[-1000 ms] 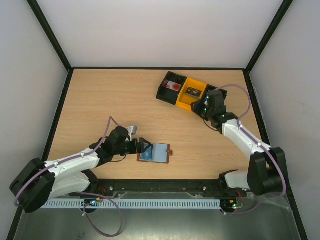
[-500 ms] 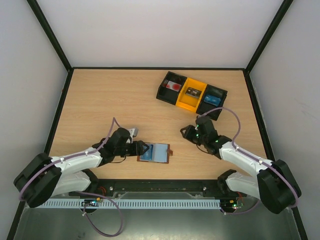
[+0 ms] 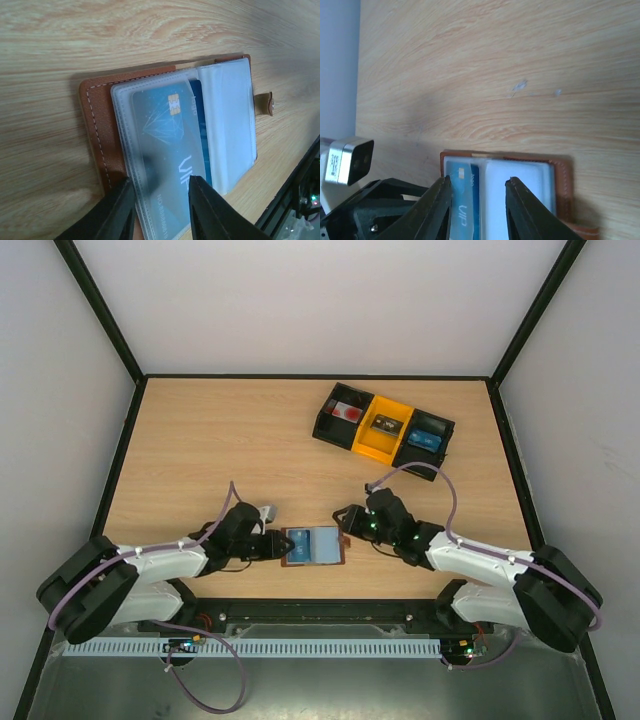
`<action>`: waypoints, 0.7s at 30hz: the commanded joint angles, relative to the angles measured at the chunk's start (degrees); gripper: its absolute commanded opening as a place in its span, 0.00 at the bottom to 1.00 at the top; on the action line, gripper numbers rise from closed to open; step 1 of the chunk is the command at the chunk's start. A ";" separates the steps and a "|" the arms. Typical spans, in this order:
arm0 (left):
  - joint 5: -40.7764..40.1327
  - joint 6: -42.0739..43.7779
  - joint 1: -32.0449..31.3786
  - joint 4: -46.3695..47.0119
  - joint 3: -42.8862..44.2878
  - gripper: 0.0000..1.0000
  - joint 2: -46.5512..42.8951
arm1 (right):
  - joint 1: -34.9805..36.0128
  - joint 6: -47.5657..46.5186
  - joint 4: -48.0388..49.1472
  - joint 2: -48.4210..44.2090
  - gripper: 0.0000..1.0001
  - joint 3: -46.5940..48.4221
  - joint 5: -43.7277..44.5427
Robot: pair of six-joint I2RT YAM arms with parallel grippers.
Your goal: Take the credit cards out of the card holder
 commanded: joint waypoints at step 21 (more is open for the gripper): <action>-0.08 -2.75 0.23 1.70 -1.89 0.27 -7.15 | 13.21 4.78 13.65 18.14 0.27 4.57 1.06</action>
